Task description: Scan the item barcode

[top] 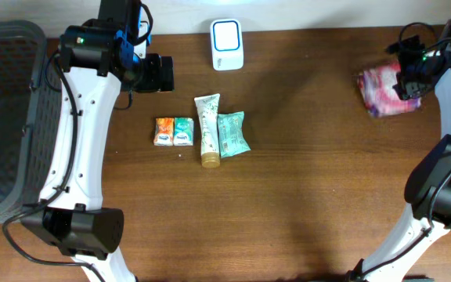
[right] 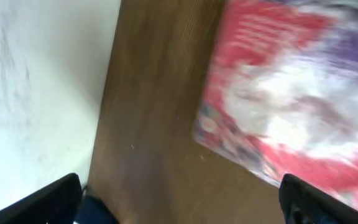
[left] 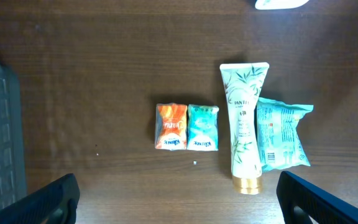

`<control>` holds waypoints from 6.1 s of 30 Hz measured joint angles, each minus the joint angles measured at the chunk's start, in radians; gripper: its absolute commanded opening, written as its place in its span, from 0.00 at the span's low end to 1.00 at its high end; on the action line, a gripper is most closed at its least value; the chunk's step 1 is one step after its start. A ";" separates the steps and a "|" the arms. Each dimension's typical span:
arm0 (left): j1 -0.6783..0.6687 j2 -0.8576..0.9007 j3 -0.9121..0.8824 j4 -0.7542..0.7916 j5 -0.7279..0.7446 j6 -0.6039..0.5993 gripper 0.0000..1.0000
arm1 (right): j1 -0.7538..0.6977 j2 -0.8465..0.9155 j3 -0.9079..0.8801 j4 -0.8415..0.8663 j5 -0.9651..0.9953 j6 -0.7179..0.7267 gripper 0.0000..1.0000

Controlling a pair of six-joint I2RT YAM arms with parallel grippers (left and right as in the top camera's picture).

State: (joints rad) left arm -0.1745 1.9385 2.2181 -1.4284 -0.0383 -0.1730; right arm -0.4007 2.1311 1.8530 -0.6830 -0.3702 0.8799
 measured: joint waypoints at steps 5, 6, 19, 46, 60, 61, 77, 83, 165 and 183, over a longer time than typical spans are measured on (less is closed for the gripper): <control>0.000 0.000 0.000 0.000 0.000 0.000 0.99 | -0.035 -0.081 -0.003 -0.021 -0.051 -0.138 0.99; 0.000 0.000 0.000 0.000 0.000 0.000 0.99 | -0.038 -0.129 -0.003 -0.028 -0.103 -0.215 0.99; 0.000 0.000 0.000 0.000 0.000 0.000 0.99 | 0.571 -0.042 0.002 -0.398 -0.194 -0.865 0.83; 0.000 0.000 0.000 0.000 0.000 0.000 0.99 | 0.713 0.240 0.002 -0.187 -0.268 -0.816 0.04; 0.000 0.000 0.000 0.000 0.000 0.000 0.99 | 0.536 0.168 0.275 -0.275 -0.863 -0.783 0.04; 0.000 0.000 0.000 0.000 0.000 0.000 0.99 | 0.537 0.163 0.278 -0.274 -0.862 -0.783 0.04; 0.000 0.000 0.000 0.000 0.000 0.000 0.99 | 0.567 -0.116 0.301 -0.450 -0.579 -0.937 0.04; 0.000 0.000 0.000 0.000 0.000 0.000 0.99 | 0.572 -0.116 0.301 -0.550 -0.552 -0.944 0.04; 0.000 0.000 0.000 0.000 0.000 0.000 0.99 | 0.876 0.380 0.537 -0.890 0.780 -0.546 0.68; 0.000 0.000 0.000 0.000 0.000 0.000 0.99 | 0.479 0.355 0.230 -0.845 0.297 -0.813 0.04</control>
State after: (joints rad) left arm -0.1745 1.9385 2.2181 -1.4281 -0.0383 -0.1730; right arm 0.0784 2.4859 2.0830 -1.5276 -0.0734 0.0666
